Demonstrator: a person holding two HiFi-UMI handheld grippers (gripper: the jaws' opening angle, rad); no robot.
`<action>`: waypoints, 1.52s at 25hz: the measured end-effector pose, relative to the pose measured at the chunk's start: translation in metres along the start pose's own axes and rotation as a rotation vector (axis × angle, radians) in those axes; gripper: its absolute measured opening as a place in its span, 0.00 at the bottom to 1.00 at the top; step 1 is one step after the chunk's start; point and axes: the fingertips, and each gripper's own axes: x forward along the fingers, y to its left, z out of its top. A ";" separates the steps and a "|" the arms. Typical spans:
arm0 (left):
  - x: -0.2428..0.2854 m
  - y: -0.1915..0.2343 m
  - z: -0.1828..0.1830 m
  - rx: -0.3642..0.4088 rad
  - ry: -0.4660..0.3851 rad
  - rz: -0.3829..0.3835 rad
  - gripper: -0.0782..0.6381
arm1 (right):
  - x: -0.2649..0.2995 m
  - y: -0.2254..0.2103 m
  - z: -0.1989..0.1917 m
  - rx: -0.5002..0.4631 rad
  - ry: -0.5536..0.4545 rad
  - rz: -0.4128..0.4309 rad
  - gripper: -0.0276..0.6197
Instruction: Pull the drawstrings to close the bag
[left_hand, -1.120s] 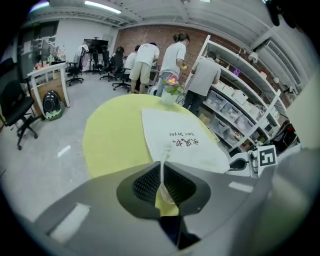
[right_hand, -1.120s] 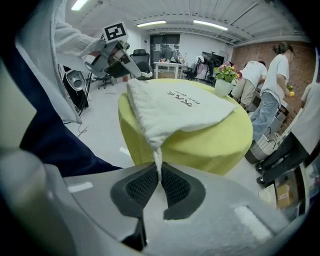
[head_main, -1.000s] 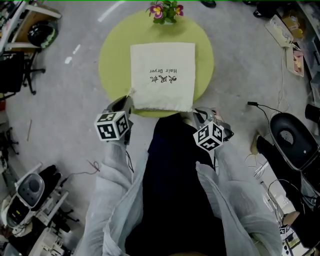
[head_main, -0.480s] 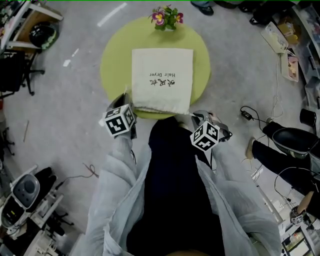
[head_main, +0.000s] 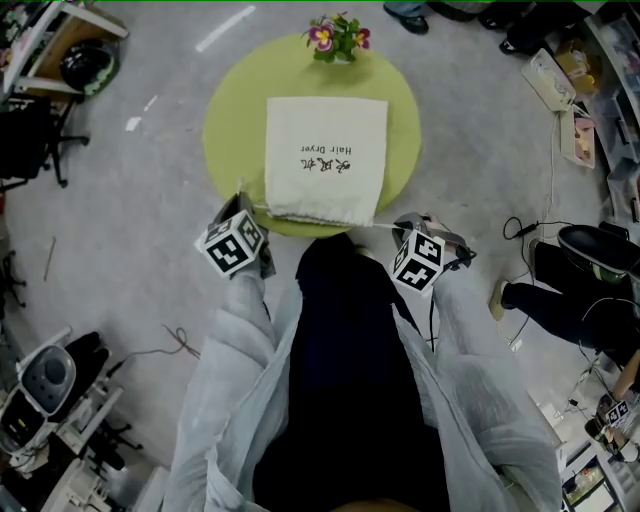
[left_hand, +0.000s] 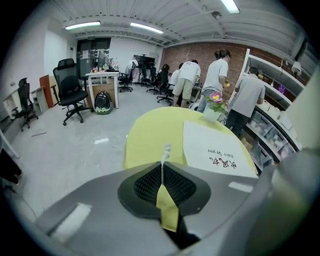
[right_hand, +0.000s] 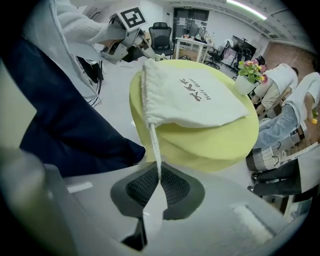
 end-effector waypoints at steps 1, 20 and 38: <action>0.000 0.003 -0.002 -0.006 0.001 0.002 0.15 | -0.001 -0.001 -0.001 -0.009 0.006 -0.004 0.07; -0.003 0.034 0.003 -0.116 0.000 0.043 0.15 | -0.015 -0.012 -0.020 -0.088 0.059 -0.013 0.06; 0.003 0.062 0.018 -0.312 -0.044 0.062 0.15 | -0.030 -0.018 -0.047 -0.077 0.099 -0.033 0.06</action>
